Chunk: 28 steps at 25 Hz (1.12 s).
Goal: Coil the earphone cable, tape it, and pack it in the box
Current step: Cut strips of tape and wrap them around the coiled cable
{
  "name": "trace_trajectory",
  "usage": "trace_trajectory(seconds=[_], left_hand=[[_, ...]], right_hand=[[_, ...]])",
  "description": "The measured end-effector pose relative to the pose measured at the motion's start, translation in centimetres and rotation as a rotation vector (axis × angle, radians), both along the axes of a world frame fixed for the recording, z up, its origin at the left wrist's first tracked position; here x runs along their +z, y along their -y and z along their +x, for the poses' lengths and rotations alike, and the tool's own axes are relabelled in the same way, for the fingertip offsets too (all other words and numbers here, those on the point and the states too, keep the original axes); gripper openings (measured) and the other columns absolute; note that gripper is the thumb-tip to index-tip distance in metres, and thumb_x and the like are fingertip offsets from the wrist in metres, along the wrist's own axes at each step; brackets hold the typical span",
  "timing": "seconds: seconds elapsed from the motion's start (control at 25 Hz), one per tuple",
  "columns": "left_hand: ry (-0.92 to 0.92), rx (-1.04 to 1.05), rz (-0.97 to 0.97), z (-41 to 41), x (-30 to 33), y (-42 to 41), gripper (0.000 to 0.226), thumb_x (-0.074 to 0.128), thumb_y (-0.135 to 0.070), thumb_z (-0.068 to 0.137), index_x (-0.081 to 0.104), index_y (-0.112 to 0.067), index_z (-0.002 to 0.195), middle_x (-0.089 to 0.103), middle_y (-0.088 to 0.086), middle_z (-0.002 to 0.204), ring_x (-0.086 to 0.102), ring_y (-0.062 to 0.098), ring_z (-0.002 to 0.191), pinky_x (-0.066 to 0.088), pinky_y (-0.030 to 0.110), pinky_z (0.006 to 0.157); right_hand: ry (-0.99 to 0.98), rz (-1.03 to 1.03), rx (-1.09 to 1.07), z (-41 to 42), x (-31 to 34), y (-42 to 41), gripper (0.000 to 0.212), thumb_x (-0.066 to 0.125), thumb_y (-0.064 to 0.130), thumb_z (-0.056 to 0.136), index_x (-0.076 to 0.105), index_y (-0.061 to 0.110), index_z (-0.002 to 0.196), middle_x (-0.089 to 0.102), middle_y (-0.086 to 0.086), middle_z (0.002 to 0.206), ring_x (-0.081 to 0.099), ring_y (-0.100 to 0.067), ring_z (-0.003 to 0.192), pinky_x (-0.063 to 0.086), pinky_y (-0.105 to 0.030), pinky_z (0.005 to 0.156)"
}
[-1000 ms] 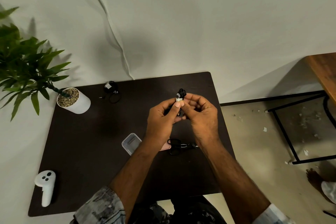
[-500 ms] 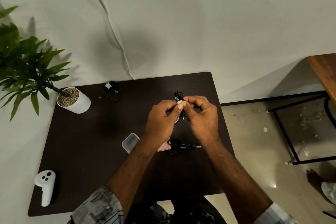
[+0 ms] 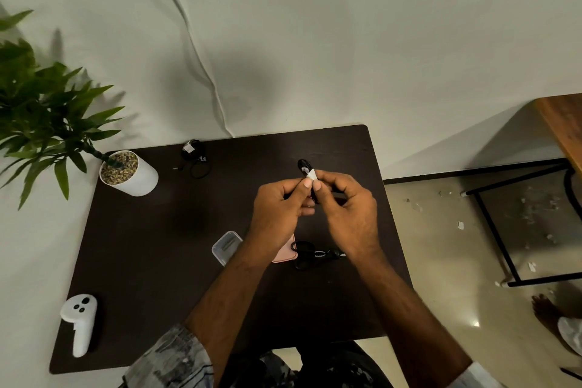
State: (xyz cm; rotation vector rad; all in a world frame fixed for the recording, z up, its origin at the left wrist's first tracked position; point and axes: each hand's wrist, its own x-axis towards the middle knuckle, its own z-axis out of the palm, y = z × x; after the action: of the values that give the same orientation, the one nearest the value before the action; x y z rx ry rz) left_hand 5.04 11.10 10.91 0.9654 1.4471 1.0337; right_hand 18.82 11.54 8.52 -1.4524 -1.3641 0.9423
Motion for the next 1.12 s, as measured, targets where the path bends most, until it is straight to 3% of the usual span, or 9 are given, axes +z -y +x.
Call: trace_trajectory(seconds=[0.2,0.48,0.72,0.88,1.0,1.12], left_hand=[[0.046,0.027,-0.007,-0.3,0.1,0.0,0.014,0.068,-0.019,0.097,0.078,-0.022,0.106,0.079,0.004,0.089,0.077,0.019,0.086,0.063,0.027,0.072],[0.069,0.086,-0.036,-0.5,-0.1,-0.2,0.015,0.076,-0.023,0.091,0.080,-0.019,0.105,0.080,0.004,0.091,0.077,0.018,0.085,0.065,0.038,0.081],[0.110,0.109,-0.032,-0.6,-0.2,-0.1,0.012,0.074,-0.023,0.091,0.079,-0.019,0.101,0.080,0.007,0.088,0.077,0.020,0.084,0.064,0.039,0.081],[0.154,0.109,-0.050,-0.7,0.2,-0.4,0.012,0.075,-0.020,0.091,0.078,-0.012,0.099,0.080,0.012,0.087,0.077,0.027,0.082,0.065,0.039,0.079],[0.225,0.073,-0.055,-1.0,0.4,-0.5,0.011,0.073,-0.020,0.092,0.079,-0.012,0.095,0.080,0.015,0.090,0.076,0.023,0.079,0.065,0.039,0.078],[0.281,0.066,-0.053,-1.0,0.6,-0.3,0.019,0.073,-0.024,0.091,0.077,-0.010,0.103,0.079,0.016,0.092,0.076,0.024,0.079,0.065,0.038,0.077]], right_hand=[[-0.107,-0.068,-0.005,0.3,-0.4,-0.4,0.024,0.074,0.016,0.098,0.078,0.018,0.122,0.078,0.001,0.103,0.077,-0.012,0.095,0.066,-0.038,0.085],[-0.216,-0.081,0.013,0.7,0.3,-0.7,0.012,0.075,0.014,0.097,0.077,0.015,0.108,0.080,-0.002,0.089,0.076,-0.016,0.080,0.063,-0.032,0.070],[-0.243,-0.104,0.117,1.0,1.3,-0.6,0.020,0.074,0.017,0.097,0.078,0.012,0.116,0.081,0.000,0.096,0.078,-0.017,0.087,0.063,-0.029,0.068],[-0.125,-0.107,0.175,1.3,1.7,-0.7,0.029,0.082,0.018,0.090,0.078,0.021,0.119,0.079,0.008,0.092,0.077,-0.013,0.086,0.066,-0.035,0.076],[-0.049,-0.079,0.188,1.7,1.9,-1.0,0.026,0.079,0.018,0.094,0.079,0.022,0.120,0.080,0.007,0.094,0.077,-0.013,0.086,0.067,-0.040,0.079],[-0.017,-0.048,0.210,2.0,2.0,-1.3,0.023,0.074,0.015,0.097,0.080,0.021,0.119,0.081,0.008,0.096,0.078,-0.014,0.087,0.067,-0.043,0.078]])
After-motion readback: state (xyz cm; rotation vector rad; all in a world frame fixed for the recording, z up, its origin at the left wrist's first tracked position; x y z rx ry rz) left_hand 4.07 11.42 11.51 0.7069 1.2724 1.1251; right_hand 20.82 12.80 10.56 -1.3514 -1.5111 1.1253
